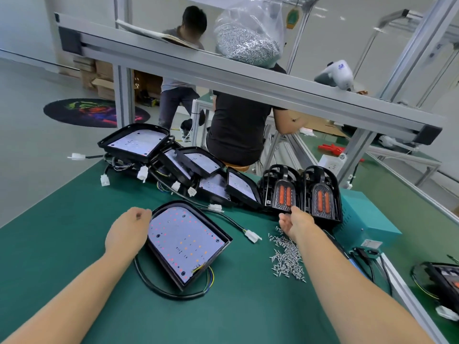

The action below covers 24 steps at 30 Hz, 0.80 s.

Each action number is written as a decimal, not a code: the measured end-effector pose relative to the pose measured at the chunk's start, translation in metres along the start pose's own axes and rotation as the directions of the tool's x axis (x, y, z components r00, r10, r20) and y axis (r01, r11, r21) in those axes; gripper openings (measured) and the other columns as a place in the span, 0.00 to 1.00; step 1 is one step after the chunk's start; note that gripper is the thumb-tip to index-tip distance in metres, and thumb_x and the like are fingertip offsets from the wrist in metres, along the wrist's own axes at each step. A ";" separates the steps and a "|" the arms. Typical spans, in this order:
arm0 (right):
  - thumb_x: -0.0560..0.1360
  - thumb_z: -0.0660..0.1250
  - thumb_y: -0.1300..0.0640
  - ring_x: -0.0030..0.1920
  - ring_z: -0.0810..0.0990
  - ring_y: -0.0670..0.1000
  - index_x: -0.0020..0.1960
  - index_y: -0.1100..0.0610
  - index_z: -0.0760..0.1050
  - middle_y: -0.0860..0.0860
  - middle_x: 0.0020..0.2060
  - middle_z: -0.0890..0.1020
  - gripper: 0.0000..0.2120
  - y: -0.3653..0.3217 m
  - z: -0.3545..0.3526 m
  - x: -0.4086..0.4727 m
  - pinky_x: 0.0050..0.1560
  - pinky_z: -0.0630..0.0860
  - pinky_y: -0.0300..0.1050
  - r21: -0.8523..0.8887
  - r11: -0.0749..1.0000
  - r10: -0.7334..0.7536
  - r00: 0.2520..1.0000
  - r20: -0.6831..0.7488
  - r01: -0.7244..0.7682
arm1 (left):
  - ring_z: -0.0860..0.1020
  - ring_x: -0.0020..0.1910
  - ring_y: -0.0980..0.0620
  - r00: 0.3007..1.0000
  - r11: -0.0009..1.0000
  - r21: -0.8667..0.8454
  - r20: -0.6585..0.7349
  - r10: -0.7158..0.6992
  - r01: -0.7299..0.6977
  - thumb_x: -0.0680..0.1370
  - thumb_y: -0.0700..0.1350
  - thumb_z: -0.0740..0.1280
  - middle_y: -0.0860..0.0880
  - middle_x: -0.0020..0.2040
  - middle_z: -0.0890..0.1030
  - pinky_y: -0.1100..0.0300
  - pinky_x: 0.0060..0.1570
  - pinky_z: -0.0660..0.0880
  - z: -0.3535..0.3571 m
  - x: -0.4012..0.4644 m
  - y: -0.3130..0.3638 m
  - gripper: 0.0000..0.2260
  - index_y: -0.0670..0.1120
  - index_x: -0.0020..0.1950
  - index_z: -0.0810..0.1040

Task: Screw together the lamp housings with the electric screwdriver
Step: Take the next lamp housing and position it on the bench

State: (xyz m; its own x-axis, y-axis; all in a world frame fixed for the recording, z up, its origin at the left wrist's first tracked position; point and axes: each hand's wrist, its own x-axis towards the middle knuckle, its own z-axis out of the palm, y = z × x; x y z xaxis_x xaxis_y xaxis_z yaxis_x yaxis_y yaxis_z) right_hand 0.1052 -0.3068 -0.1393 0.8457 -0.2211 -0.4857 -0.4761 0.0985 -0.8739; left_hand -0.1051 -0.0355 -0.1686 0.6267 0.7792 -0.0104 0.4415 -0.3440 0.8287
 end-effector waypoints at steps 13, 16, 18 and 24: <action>0.82 0.62 0.62 0.29 0.72 0.47 0.58 0.64 0.72 0.55 0.32 0.75 0.07 0.000 -0.010 -0.009 0.21 0.75 0.35 0.232 0.970 -0.085 0.994 0.069 0.067 | 0.77 0.42 0.41 0.999 0.996 0.081 0.023 0.046 -0.048 0.77 0.41 0.61 0.45 0.39 0.80 0.55 0.40 0.72 0.006 0.007 0.002 0.08 0.44 0.44 0.80; 0.82 0.61 0.62 0.29 0.70 0.47 0.55 0.64 0.71 0.54 0.32 0.73 0.05 -0.002 -0.016 -0.021 0.22 0.75 0.34 0.314 0.943 -0.148 0.984 0.101 0.109 | 0.77 0.45 0.41 0.998 0.998 -0.015 -0.014 0.058 -0.058 0.77 0.40 0.61 0.44 0.42 0.81 0.53 0.44 0.73 0.008 0.006 0.002 0.08 0.43 0.45 0.80; 0.82 0.61 0.62 0.27 0.70 0.46 0.50 0.63 0.72 0.53 0.31 0.73 0.04 -0.003 -0.021 -0.034 0.24 0.75 0.34 0.344 0.931 -0.180 0.974 0.141 0.122 | 0.76 0.44 0.42 0.997 0.994 -0.093 -0.040 0.060 -0.063 0.78 0.40 0.62 0.45 0.41 0.80 0.54 0.43 0.71 0.010 0.005 0.001 0.07 0.43 0.46 0.79; 0.81 0.62 0.62 0.19 0.69 0.42 0.40 0.59 0.72 0.49 0.24 0.75 0.11 0.022 -0.016 -0.101 0.21 0.71 0.33 0.207 0.970 -0.195 0.908 0.371 0.124 | 0.71 0.37 0.48 0.998 0.957 -0.289 -0.058 0.011 -0.027 0.78 0.40 0.62 0.47 0.38 0.76 0.58 0.34 0.66 0.014 0.001 0.003 0.05 0.43 0.45 0.76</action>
State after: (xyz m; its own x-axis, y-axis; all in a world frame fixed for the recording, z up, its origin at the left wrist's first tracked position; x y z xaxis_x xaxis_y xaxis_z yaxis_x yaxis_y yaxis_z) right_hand 0.0053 -0.2979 -0.1094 0.9502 0.1395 -0.2787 -0.3073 0.2690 -0.9128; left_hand -0.0941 -0.0425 -0.1738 0.5934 0.8043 0.0310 0.2196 -0.1988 0.9551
